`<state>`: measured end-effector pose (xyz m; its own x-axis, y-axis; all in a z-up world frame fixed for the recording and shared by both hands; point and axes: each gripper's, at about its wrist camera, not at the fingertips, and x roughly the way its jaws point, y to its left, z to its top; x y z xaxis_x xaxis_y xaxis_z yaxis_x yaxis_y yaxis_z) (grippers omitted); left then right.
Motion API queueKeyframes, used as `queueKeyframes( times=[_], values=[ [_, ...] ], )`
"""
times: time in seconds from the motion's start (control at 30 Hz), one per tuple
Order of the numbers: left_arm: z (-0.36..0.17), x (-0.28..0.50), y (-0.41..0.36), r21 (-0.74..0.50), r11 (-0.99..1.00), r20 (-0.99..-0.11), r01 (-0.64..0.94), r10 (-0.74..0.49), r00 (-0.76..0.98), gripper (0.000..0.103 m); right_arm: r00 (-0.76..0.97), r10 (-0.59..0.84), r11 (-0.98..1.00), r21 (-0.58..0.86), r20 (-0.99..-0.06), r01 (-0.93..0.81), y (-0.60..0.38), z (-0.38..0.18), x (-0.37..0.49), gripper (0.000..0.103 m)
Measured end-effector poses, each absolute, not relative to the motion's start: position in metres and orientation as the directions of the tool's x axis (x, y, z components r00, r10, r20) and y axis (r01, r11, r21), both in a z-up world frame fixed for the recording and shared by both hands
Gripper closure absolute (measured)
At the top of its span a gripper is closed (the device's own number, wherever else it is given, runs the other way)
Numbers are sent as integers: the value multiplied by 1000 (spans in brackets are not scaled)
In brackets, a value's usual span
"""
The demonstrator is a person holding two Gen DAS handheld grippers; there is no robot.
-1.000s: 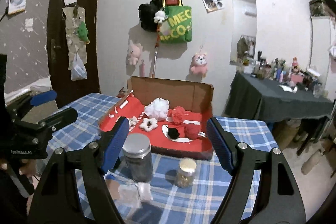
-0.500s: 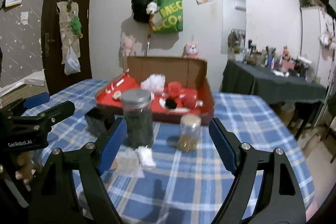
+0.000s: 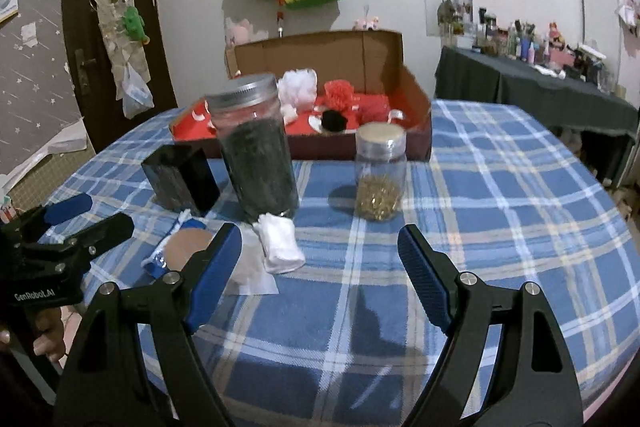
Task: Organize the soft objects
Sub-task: 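Withdraw both open tools from the box back over the table, then grasp the blue rolled sock with the left tool while the right tool grasps the white cloth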
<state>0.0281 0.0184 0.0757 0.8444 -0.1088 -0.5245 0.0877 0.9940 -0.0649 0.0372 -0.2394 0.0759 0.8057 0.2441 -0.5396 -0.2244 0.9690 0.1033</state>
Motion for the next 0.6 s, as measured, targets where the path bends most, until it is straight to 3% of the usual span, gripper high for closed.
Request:
queueKeyframes(
  times=[0.6],
  values=[
    [31, 54, 25, -21, 989, -696, 147, -120, 708, 0, 708, 306, 952, 183, -637, -247, -238, 49, 72, 23]
  ],
)
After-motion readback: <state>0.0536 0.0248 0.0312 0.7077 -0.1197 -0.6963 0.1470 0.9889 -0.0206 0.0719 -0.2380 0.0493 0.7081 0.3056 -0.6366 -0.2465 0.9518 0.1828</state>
